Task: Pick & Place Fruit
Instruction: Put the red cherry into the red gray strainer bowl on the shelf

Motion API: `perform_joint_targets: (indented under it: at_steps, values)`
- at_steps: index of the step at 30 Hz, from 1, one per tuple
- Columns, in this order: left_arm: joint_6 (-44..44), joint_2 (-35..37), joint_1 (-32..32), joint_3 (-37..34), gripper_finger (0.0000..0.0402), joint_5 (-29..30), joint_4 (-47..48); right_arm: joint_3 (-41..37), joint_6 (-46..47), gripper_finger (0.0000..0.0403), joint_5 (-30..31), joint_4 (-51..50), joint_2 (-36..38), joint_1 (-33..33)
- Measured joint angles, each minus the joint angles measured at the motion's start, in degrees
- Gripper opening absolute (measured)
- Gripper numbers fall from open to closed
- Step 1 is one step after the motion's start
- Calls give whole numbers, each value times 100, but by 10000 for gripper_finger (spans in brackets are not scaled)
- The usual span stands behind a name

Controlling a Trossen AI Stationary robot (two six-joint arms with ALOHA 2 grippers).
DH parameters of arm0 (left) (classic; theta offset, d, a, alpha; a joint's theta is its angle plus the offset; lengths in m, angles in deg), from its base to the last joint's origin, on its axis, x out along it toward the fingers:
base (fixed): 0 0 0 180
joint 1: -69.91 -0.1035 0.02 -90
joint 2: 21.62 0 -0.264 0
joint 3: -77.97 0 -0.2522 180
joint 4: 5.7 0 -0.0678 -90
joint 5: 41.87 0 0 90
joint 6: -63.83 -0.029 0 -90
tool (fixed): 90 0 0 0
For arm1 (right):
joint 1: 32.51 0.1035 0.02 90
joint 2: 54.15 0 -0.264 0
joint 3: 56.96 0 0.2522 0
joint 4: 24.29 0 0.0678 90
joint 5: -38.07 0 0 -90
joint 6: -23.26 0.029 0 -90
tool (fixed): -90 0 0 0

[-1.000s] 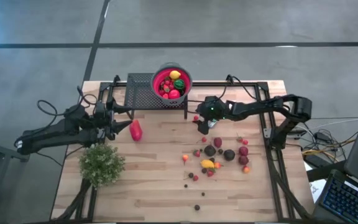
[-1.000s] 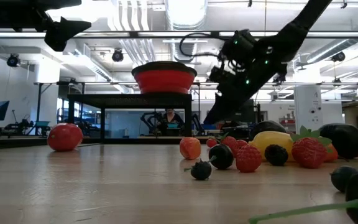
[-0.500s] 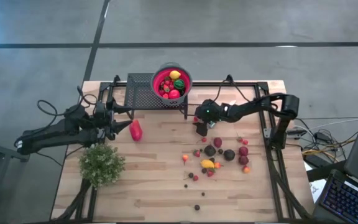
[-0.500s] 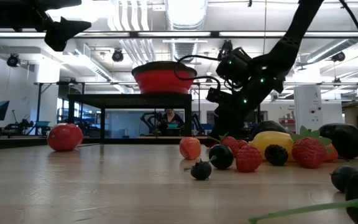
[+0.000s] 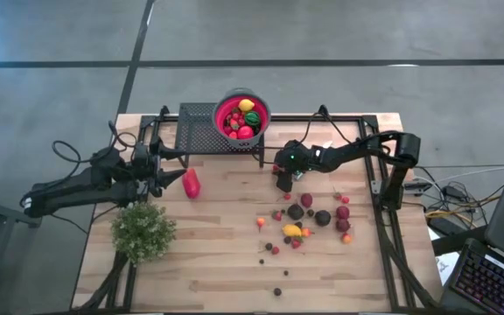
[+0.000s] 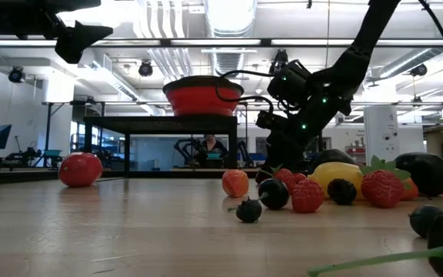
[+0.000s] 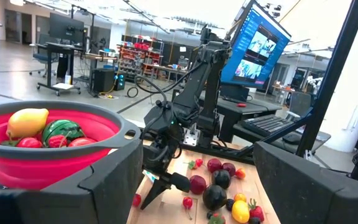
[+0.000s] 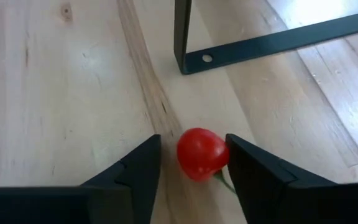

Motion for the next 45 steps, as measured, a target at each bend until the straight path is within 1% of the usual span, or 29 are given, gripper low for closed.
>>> perform_joint_targets:
  at_steps: [6, 9, 12, 18, 21, 25, 27, 32, 36, 40, 45]
  values:
    - [1, 0, 0, 0, 312, -1, -1, 0, -17, 126, -6, -2, 0, 0]
    - [0, 0, 0, 2, 312, 0, -2, 0, -25, 112, -7, -2, 0, 0]
    - [1, 0, 0, 0, 312, 0, -1, 0, -24, 112, -8, -4, 6, 0]
    - [0, 0, 0, 0, 312, 0, -2, 0, -9, 133, -9, -109, 149, -4]
    - [0, 0, 0, 0, 312, 0, -2, 0, -32, 124, -15, -315, 380, -2]
    - [0, 0, 0, 0, 312, -1, 0, 0, -155, 108, -15, -580, 900, -2]
    - [1, 0, 0, 0, 312, -1, -2, 10, -181, 109, -17, -638, 1225, -2]
    - [2, 2, 0, 0, 312, 0, 0, 109, -223, 131, -19, -748, 2132, -2]
    - [0, 0, 0, 0, 312, 0, -2, 357, -310, 125, -19, -748, 2721, -1]
    - [1, 1, 0, 0, 312, 0, -2, 757, -488, 112, -15, -743, 2993, 0]
    - [2, 0, 1, 0, 312, -2, -1, 1365, -791, 123, 21, -743, 2831, -7]
